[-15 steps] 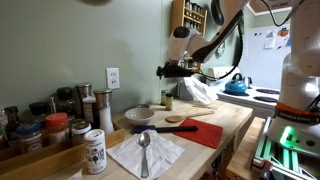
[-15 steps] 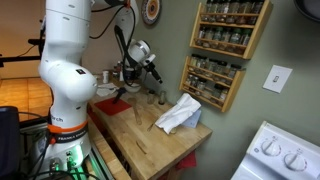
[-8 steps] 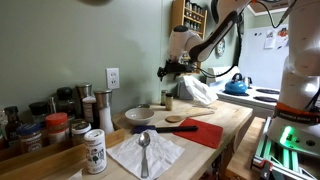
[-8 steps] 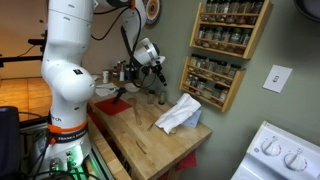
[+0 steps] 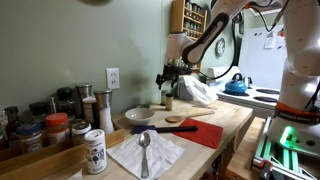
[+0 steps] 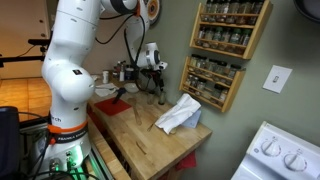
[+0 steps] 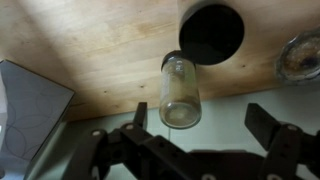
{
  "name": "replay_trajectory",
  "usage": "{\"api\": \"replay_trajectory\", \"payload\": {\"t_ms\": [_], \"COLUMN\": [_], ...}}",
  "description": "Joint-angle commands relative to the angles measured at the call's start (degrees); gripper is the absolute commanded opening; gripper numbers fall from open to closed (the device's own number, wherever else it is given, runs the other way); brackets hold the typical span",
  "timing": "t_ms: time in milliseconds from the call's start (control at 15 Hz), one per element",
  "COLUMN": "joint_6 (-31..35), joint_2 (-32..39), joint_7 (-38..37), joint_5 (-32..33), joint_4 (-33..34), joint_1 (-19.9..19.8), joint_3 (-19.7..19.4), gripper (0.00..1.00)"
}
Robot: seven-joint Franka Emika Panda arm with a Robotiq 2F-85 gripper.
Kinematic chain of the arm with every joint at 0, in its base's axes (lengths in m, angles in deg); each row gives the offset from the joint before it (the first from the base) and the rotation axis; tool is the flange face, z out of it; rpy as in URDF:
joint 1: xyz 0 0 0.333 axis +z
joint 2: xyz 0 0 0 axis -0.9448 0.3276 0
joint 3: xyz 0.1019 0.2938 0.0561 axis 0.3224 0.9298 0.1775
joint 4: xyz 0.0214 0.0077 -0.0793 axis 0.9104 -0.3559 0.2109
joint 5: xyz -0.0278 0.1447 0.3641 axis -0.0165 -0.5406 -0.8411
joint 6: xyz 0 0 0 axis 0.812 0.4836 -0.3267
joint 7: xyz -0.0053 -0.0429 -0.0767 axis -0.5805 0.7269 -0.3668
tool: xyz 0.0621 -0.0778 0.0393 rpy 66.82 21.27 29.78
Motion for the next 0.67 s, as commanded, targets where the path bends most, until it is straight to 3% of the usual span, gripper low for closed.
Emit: {"api": "replay_trajectory", "payload": {"t_ms": [0, 600], "joint_6": [-0.3, 0.1], "joint_2": [2.0, 6.0], "joint_7": [5.6, 5.7], "joint_5": [-4.7, -5.5], "joint_4": [2.0, 4.8], "joint_1": [2.3, 5.6], "joint_3": [-2.6, -7.2], "gripper": [1.0, 1.0]}}
